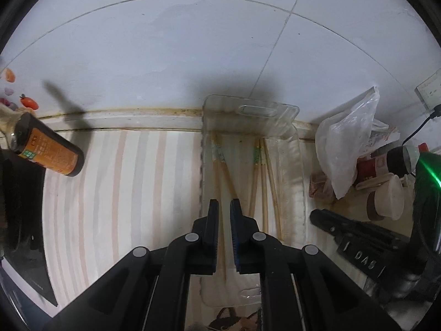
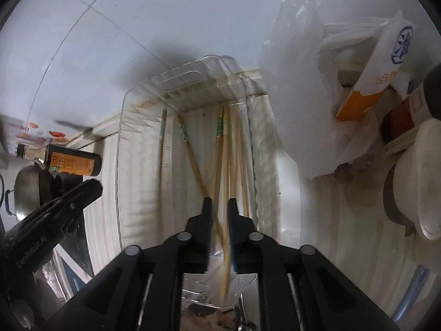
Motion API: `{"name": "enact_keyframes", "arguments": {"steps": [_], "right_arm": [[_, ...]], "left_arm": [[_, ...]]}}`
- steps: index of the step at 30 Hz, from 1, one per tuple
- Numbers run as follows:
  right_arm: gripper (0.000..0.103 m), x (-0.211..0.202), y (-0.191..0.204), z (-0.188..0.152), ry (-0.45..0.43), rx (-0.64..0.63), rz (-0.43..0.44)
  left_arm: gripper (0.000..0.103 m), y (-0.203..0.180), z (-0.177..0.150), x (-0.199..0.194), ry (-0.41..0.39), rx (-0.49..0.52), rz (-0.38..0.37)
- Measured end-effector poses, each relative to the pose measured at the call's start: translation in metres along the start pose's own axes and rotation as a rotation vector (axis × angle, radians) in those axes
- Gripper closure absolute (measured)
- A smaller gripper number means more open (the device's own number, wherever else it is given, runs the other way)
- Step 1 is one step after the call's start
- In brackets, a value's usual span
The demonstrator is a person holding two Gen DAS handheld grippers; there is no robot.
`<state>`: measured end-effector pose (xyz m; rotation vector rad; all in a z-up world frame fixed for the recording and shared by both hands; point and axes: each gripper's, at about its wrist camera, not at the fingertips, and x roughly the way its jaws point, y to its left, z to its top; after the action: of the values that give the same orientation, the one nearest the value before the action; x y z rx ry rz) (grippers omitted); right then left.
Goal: Organize utensils
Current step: 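Open the right tool while the left tool opens, releasing both chopsticks into the basket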
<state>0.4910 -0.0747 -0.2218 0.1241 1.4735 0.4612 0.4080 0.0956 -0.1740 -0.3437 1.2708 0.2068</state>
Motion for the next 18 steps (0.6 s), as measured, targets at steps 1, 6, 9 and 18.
{"name": "enact_keyframes", "arguments": {"steps": [1,6,9,18], "right_arm": [[0.087,-0.003,-0.001,-0.001,-0.008,0.002,-0.002],[0.086,-0.023,-0.007,-0.013,-0.061,0.006,-0.021],[0.079,-0.045,-0.013,-0.028,-0.109,-0.002,-0.060],[0.050,-0.087,-0.053,-0.106,-0.167,0.051,-0.093]], "left_arm": [[0.094,0.001,-0.003,-0.004,-0.011,-0.001,0.012],[0.052,0.009,-0.023,-0.025,-0.076,0.007,0.086],[0.031,0.013,-0.038,-0.037,-0.118,-0.001,0.114],[0.001,0.014,-0.115,-0.035,-0.124,0.055,0.144]]}}
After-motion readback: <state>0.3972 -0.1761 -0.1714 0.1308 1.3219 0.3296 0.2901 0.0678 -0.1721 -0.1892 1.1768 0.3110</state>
